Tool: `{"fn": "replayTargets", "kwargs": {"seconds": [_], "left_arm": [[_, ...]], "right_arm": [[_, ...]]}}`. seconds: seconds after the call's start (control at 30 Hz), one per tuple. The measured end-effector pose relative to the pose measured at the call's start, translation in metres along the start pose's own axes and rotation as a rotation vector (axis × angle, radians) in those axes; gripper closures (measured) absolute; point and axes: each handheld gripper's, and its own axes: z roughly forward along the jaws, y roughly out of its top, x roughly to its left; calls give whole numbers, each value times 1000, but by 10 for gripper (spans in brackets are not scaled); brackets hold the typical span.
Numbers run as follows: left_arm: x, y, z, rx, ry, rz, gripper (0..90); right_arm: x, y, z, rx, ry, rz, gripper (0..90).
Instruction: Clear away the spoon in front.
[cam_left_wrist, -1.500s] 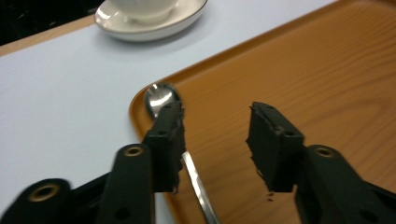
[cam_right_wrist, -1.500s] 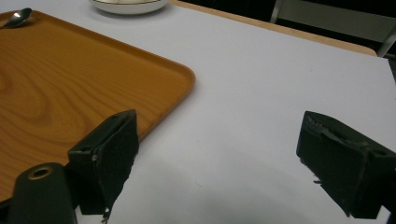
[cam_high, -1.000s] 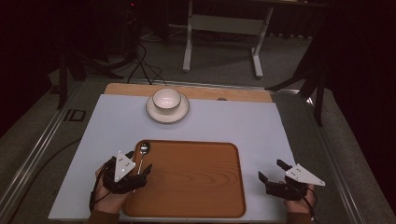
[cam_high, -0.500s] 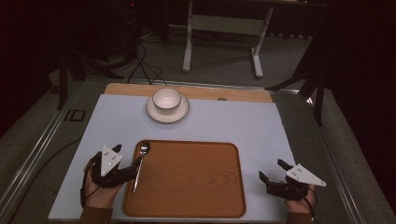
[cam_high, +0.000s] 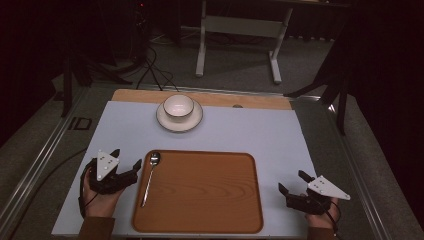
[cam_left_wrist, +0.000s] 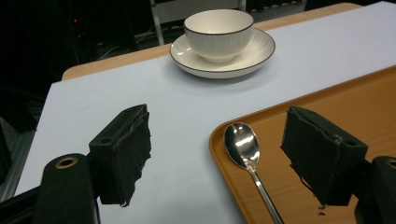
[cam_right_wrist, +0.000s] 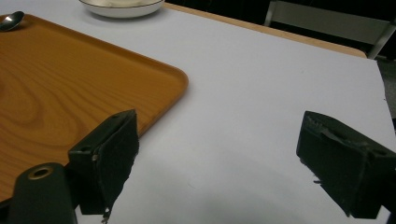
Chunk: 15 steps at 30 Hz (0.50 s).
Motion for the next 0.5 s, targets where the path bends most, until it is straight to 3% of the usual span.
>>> {"fn": "replayTargets", "kwargs": {"seconds": [0.17,0.2,0.5], "left_arm": [[12,-4,3,-3,25,-25,233],[16,-8,5,-3,53,-24,234],[26,-12,14,8,92,-39,235]], "right_arm": [[-1,-1,-1,-1,-7,2,128],[-2,-1,-1,1,-8,3,128],[-4,-2,-2,-1,-17,9,128]]}}
